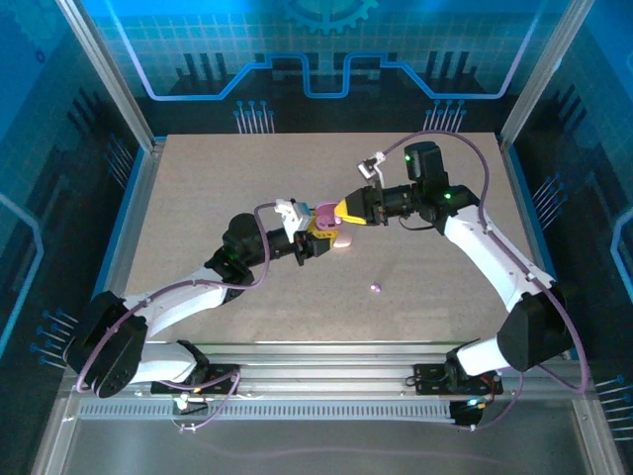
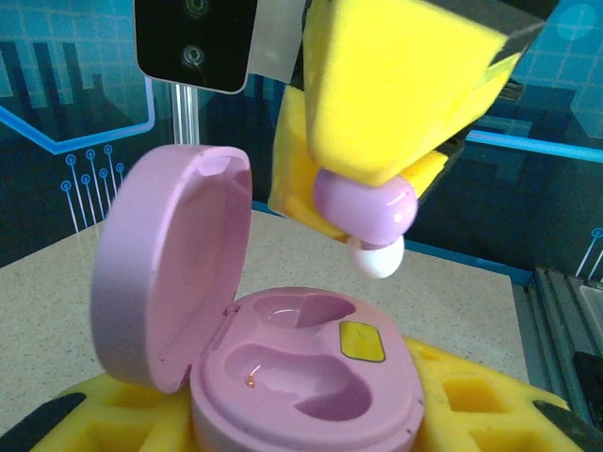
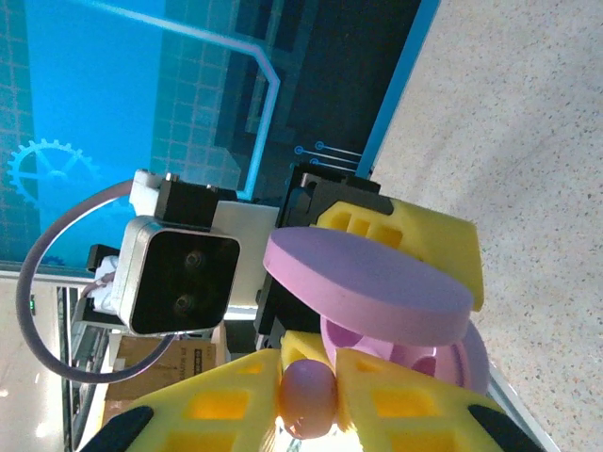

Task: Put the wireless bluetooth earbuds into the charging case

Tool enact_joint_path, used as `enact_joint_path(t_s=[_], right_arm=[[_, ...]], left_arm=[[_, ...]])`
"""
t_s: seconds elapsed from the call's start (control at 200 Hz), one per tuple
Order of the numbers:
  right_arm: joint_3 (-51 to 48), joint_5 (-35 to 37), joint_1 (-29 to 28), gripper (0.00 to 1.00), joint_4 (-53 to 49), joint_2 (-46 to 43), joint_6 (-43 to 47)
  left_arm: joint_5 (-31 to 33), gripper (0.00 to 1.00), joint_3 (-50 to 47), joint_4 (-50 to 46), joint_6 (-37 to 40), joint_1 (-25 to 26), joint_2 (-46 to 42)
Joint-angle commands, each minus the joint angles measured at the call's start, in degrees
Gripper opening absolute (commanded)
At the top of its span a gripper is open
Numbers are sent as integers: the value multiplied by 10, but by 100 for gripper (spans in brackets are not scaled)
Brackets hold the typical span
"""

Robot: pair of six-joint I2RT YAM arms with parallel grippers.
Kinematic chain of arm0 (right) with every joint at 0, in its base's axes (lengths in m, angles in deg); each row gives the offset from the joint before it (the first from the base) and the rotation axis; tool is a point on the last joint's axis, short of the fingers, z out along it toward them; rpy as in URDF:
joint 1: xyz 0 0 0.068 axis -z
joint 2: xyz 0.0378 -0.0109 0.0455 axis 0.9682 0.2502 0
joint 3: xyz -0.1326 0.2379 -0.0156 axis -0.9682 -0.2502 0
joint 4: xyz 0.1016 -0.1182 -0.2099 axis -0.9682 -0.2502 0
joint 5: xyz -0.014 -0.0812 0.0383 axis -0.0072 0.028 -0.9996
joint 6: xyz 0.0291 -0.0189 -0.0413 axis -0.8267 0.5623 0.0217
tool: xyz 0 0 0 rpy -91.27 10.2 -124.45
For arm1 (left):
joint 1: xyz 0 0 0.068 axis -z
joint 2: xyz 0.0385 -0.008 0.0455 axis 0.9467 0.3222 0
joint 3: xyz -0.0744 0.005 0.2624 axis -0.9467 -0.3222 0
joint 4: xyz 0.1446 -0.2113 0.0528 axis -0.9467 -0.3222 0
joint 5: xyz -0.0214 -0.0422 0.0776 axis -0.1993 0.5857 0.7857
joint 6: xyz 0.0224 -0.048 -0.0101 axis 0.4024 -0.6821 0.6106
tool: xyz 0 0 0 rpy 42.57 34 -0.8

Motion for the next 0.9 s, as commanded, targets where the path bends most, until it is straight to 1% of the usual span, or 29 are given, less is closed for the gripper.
enact_joint_path(t_s=[0.0, 0.11, 0.275, 0.51, 0.895], right_arm=[[19, 11, -9, 22, 7, 6, -6], [18, 20, -9, 22, -6, 8, 7], [18, 33, -9, 22, -1, 5, 0], [27, 63, -9, 22, -38, 5, 30], [42, 78, -21, 28, -87, 7, 71]], left_arm=[[-13, 40, 10, 27, 12, 4, -2], [-13, 41, 11, 35, 2, 4, -5], [-14, 41, 11, 44, -6, 4, -7], [-17, 40, 11, 45, -9, 4, -14], [-13, 40, 13, 66, -26, 4, -9]])
